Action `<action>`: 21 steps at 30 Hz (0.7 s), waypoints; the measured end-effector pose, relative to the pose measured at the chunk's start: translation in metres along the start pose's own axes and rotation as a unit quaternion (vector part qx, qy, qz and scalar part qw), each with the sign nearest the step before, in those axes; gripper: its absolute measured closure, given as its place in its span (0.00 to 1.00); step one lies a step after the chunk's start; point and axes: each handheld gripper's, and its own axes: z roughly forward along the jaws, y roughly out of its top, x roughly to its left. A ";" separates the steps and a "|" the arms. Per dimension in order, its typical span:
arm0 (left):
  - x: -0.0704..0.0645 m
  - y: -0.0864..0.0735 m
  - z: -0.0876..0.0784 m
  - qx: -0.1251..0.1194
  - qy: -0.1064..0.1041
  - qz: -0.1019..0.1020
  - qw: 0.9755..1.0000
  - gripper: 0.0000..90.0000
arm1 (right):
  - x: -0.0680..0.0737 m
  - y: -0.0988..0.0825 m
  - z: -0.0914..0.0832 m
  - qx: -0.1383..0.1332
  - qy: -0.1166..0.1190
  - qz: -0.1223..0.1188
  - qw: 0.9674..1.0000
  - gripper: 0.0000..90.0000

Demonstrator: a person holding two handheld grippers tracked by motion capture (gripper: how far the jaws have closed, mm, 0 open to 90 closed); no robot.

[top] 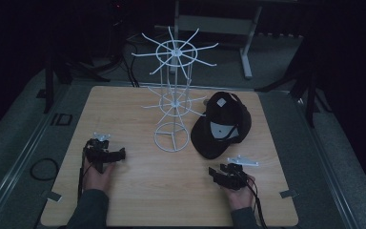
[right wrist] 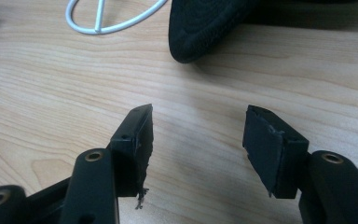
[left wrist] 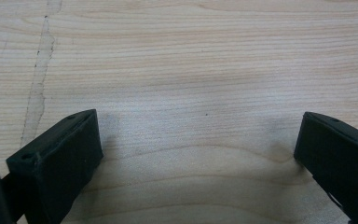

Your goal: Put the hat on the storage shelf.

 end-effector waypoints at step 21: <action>0.000 0.000 0.000 0.000 0.000 0.000 1.000 0.01 | -0.005 0.032 -0.001 -0.018 0.014 0.011 1.000 0.44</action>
